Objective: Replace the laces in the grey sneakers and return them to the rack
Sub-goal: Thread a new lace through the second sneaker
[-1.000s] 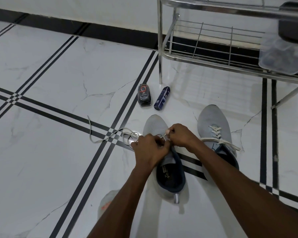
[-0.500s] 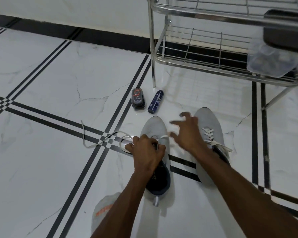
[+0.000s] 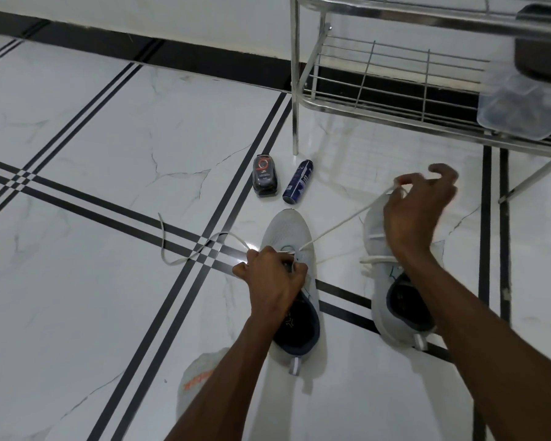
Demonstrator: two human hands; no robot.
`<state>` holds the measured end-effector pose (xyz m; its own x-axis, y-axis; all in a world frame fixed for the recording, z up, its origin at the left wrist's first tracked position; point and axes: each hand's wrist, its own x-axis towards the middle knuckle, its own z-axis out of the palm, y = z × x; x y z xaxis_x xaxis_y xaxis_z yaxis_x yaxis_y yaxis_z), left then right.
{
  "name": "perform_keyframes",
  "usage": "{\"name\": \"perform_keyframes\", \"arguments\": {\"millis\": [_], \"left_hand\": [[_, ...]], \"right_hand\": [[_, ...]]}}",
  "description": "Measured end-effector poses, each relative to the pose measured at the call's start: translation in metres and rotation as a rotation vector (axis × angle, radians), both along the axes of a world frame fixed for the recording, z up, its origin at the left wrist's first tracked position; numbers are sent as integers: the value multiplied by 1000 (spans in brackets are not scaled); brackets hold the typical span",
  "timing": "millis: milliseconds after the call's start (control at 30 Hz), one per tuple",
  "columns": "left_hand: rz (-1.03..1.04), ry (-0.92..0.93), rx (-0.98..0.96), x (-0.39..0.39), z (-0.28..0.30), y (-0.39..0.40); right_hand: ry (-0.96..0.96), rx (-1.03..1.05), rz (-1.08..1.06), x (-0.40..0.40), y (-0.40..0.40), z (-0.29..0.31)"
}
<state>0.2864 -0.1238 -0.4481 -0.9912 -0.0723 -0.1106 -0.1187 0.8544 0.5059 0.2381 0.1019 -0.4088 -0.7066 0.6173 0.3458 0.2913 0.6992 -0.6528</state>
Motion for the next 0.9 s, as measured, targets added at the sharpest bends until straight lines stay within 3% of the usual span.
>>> {"name": "perform_keyframes", "arguments": {"millis": [167, 300, 367, 433, 533, 700, 800, 900], "left_hand": [[-6, 9, 23, -2, 3, 1], [-11, 8, 24, -1, 2, 3], [12, 2, 44, 0, 1, 1], [16, 2, 61, 1, 1, -1], [-8, 16, 72, 2, 2, -2], [2, 169, 176, 3, 2, -7], [337, 247, 385, -1, 10, -10], [671, -10, 515, -12, -5, -28]], "right_hand": [[-492, 177, 624, 24, -63, -39], [-381, 175, 756, 24, -75, -53], [-290, 42, 656, 20, -66, -52], [-150, -105, 378, 13, -43, -43], [-102, -97, 115, 10, -17, -28], [-286, -76, 289, 25, -62, -26], [-560, -355, 383, 22, -84, -33], [-606, -631, 364, 19, -95, -45]]}}
